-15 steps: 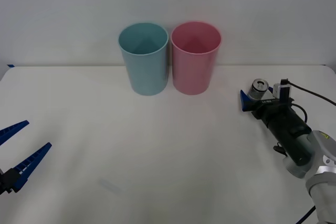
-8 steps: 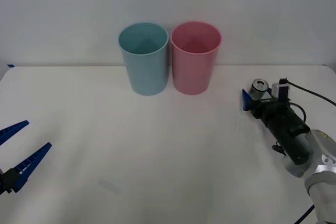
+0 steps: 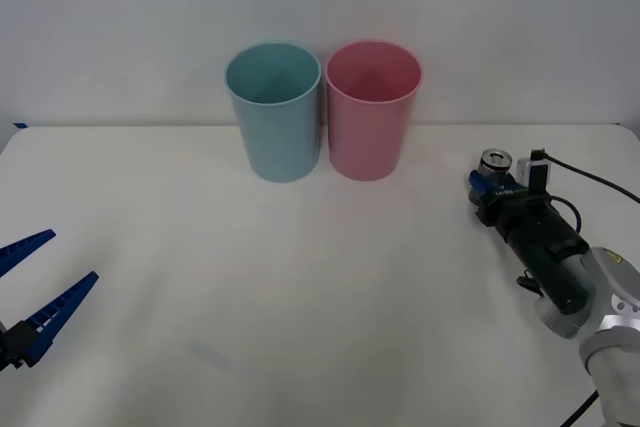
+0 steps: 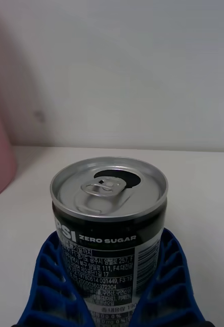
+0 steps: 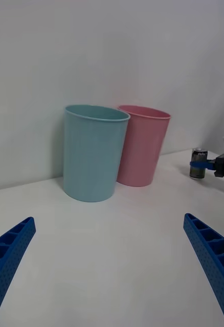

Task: Grasp the object on the table and drop it into the matching bin: aluminum can to the light blue bin, PET bottle to the pink bin.

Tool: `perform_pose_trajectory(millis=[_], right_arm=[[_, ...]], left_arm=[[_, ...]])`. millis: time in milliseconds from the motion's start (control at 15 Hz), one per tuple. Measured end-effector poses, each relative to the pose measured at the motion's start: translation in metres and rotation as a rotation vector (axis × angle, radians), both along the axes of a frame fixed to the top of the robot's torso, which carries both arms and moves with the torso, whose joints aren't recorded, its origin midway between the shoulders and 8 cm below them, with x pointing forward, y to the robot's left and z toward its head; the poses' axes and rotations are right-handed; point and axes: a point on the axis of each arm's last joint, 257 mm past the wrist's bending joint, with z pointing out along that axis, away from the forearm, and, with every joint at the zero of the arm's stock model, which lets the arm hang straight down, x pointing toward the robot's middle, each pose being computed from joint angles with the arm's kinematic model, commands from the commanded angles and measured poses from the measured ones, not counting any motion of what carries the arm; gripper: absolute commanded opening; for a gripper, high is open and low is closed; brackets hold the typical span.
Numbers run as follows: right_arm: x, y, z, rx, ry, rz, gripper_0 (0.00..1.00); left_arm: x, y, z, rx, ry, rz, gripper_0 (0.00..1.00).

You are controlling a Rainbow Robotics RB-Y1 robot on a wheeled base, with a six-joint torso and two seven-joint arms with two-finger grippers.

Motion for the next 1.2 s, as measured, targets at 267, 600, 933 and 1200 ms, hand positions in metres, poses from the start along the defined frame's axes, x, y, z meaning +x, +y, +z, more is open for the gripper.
perform_pose_trajectory(millis=[267, 600, 933, 1200], right_arm=[[-0.002, 0.008, 0.002, 0.010, -0.010, 0.030, 0.00], [-0.019, 0.012, 0.018, -0.001, -0.057, 0.066, 0.00], [-0.047, 0.021, 0.032, 0.018, -0.080, 0.141, 0.00], [-0.083, 0.040, 0.055, 0.092, -0.093, 0.231, 0.00]], left_arm=[[0.000, 0.000, 0.000, 0.000, 0.000, 0.000, 1.00], [0.000, 0.000, 0.000, 0.000, 0.000, 0.000, 1.00], [0.000, 0.000, 0.000, 0.000, 0.000, 0.000, 1.00], [0.000, 0.000, 0.000, 0.000, 0.000, 0.000, 1.00]])
